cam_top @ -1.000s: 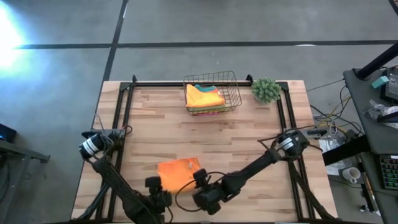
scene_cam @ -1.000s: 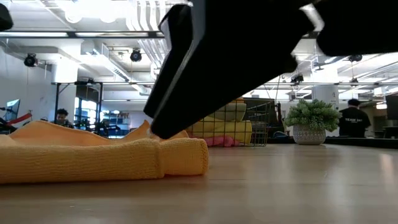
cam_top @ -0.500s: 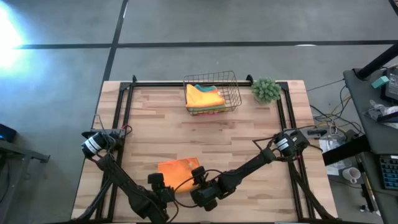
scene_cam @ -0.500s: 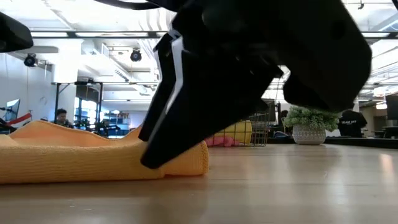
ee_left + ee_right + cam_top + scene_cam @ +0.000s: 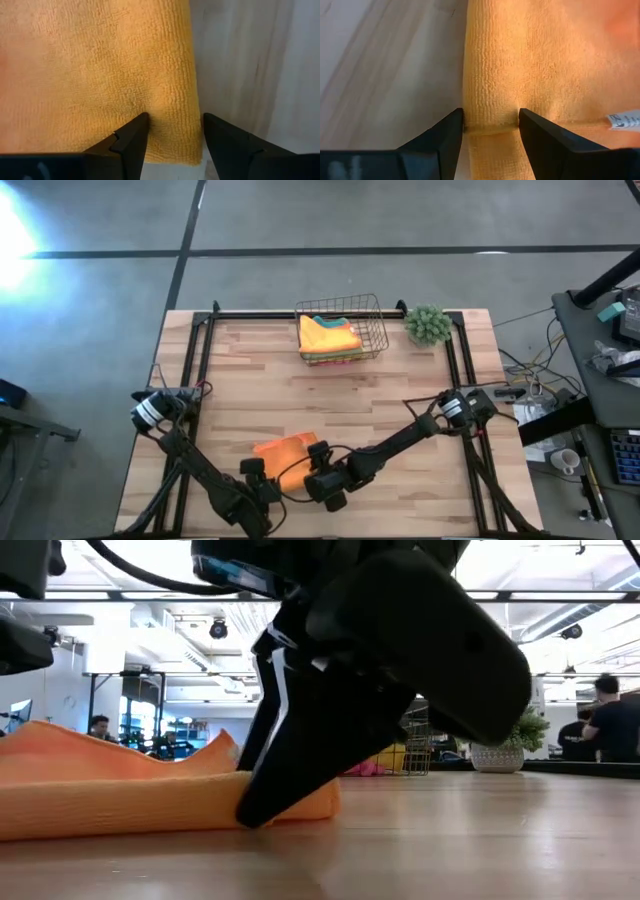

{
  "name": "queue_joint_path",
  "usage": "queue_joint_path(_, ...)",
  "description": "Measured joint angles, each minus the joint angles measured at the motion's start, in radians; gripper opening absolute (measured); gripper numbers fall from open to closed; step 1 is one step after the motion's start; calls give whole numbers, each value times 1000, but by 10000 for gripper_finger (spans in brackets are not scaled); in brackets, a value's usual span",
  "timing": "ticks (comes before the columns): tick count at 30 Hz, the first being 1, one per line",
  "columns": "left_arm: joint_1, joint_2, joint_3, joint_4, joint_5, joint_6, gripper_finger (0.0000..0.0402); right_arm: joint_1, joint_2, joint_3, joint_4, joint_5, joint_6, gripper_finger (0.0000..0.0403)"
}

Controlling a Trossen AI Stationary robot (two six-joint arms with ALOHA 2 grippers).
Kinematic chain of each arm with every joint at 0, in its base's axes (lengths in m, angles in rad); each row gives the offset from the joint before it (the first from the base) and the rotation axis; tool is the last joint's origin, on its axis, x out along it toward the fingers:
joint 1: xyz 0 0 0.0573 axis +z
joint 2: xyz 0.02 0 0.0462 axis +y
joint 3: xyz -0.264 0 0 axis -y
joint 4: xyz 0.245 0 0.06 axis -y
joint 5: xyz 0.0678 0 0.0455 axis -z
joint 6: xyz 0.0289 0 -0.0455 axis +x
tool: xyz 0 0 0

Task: Fold microfiber towels
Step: Put the folded orange microfiber cloth into the gold wire basket

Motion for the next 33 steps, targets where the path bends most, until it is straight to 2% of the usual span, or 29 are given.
queue_joint_path(7, 8, -6, -57, 37, -18, -2, 178, -28, 0, -6, 1, 6, 38, 182)
queue_joint_path(11, 11, -4, -82, 56, -49, -2, 162, -48, -1, -14, 3, 8, 75, 161)
queue_joint_path(14, 10, -3, -98, 65, -84, -1, 126, -56, -1, -22, 4, 1, 81, 138)
queue_joint_path(20, 14, -1, -125, 68, -171, 6, 19, -58, -2, -27, 5, -1, 89, 95)
queue_joint_path(21, 14, -1, -125, 69, -180, 6, 11, -58, -2, -27, 4, -2, 90, 87)
queue_joint_path(28, 20, -11, -89, 49, -162, 53, 5, -59, -3, 18, -107, -19, 99, 17)
queue_joint_path(33, 40, -56, -55, 46, -118, 60, 3, -58, -10, 106, -266, -32, 159, 10)
